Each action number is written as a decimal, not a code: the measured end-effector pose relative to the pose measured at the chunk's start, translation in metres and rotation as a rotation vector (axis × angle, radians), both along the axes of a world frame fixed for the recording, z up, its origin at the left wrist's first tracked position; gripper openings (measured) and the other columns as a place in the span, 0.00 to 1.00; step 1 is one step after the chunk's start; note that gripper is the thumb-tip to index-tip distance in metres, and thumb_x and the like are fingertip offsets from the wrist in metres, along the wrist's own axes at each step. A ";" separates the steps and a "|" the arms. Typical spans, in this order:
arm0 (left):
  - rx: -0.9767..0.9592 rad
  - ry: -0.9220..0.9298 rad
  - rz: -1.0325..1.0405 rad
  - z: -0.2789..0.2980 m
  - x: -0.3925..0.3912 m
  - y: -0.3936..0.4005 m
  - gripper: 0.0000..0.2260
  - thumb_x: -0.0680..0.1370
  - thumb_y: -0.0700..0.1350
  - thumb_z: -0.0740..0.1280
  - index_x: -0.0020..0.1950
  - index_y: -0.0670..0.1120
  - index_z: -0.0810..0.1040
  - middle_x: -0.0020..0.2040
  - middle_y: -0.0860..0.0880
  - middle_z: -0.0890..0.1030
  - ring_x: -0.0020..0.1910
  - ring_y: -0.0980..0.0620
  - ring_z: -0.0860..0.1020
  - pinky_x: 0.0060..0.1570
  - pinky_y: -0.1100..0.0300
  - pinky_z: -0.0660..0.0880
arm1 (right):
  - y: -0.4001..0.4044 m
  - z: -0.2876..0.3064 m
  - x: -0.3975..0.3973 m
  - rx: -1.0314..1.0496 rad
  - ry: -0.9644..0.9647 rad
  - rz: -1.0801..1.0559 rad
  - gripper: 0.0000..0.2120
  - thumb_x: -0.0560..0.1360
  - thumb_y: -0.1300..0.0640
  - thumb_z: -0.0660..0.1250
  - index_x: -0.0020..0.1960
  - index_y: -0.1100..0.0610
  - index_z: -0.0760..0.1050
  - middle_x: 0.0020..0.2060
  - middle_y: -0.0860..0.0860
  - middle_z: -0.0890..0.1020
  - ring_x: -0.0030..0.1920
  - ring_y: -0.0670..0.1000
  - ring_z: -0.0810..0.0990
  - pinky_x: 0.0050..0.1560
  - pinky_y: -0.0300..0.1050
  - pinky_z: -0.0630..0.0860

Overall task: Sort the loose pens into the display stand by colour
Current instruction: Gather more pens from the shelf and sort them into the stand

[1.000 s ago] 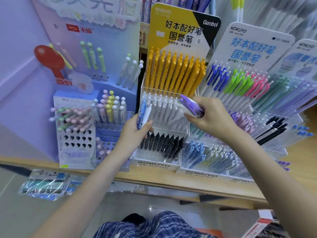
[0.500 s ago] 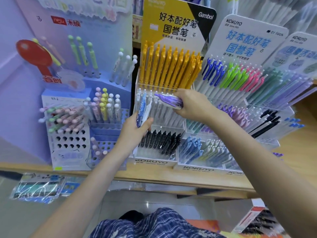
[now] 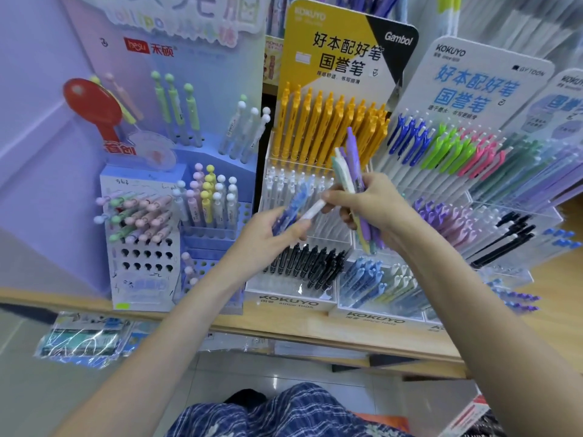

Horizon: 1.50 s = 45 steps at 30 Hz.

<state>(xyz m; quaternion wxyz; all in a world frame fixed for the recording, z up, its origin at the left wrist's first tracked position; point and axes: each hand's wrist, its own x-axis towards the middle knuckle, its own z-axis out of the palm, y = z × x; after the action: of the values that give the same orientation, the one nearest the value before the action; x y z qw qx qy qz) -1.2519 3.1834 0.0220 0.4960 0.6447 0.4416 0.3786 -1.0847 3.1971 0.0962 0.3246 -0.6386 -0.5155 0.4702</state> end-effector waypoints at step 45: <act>-0.115 0.033 0.351 -0.034 -0.020 0.010 0.12 0.81 0.47 0.58 0.38 0.52 0.75 0.34 0.54 0.76 0.29 0.55 0.69 0.33 0.59 0.68 | 0.023 0.013 -0.010 0.403 -1.123 0.634 0.08 0.75 0.57 0.67 0.39 0.55 0.69 0.30 0.45 0.69 0.36 0.51 0.72 0.37 0.43 0.68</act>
<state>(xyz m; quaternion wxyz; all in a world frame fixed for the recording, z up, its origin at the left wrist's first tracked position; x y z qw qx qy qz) -1.2720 3.1930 -0.0123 0.4510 0.5345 0.5764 0.4228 -1.0943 3.2205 0.1095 -0.0334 -0.5307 -0.8462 0.0341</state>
